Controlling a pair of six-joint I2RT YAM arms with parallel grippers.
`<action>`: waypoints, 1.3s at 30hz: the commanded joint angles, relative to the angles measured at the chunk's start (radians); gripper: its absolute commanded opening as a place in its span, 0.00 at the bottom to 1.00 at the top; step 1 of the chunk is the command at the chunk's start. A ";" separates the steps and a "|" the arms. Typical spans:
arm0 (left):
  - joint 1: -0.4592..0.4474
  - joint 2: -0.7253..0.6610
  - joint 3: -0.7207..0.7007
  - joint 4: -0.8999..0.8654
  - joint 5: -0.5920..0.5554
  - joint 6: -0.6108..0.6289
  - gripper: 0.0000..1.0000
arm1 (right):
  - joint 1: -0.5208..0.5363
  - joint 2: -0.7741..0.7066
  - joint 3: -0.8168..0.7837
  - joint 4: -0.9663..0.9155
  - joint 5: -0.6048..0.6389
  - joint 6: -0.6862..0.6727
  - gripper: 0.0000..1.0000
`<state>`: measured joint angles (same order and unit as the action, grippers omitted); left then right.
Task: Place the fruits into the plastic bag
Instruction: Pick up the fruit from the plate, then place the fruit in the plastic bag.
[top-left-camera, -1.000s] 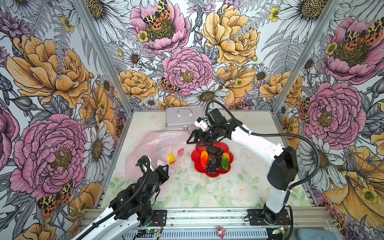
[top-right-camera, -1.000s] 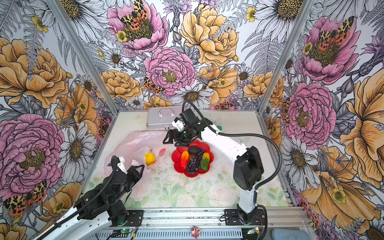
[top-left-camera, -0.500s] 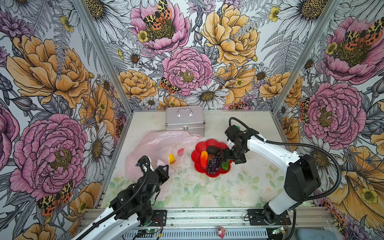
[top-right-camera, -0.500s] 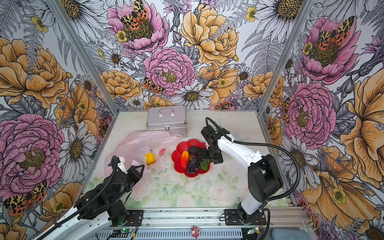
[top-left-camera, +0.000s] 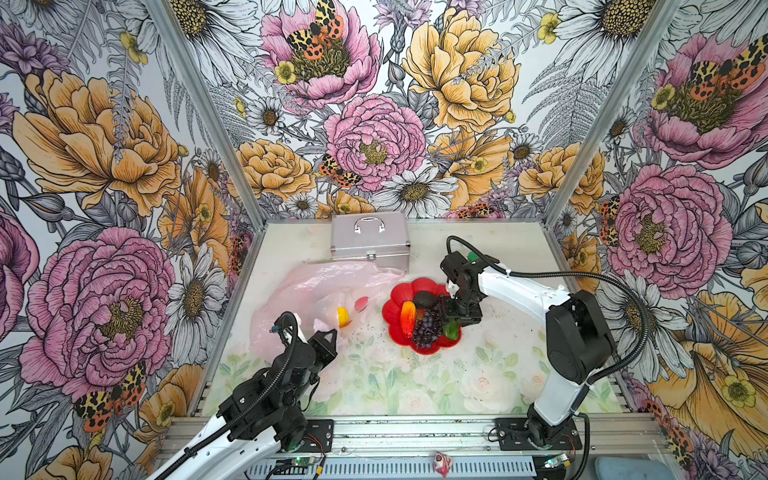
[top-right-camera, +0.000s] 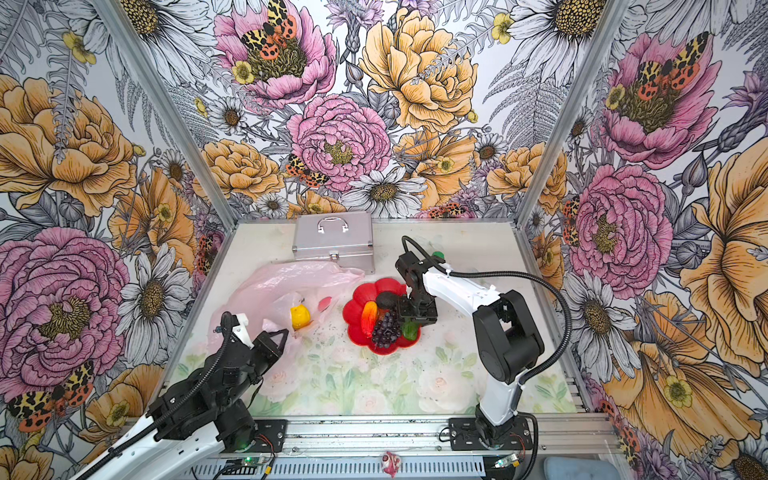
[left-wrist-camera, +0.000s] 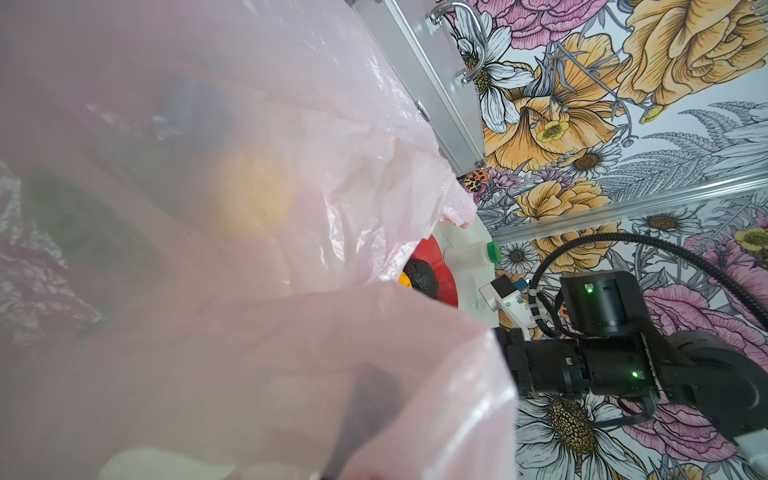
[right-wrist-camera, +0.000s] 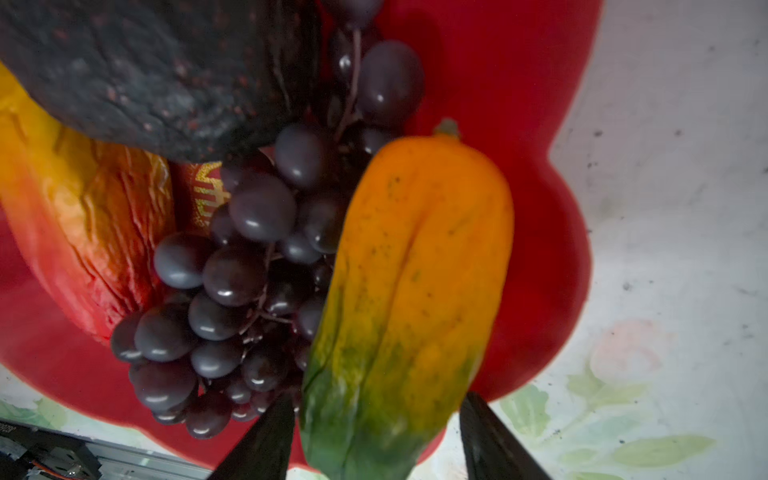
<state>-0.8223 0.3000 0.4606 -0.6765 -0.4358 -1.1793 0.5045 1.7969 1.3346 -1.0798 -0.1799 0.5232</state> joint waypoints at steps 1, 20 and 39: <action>0.015 -0.016 0.001 -0.021 0.020 0.011 0.00 | 0.006 0.030 0.041 0.023 -0.006 -0.008 0.62; 0.027 -0.034 -0.007 -0.024 0.027 -0.003 0.00 | 0.003 -0.112 0.061 0.001 -0.160 0.011 0.28; 0.010 0.030 0.041 -0.010 0.056 0.036 0.00 | 0.219 0.160 0.443 0.044 -0.603 0.040 0.28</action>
<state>-0.8028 0.3275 0.4694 -0.6914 -0.3946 -1.1698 0.7170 1.9144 1.7267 -1.0454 -0.7200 0.5522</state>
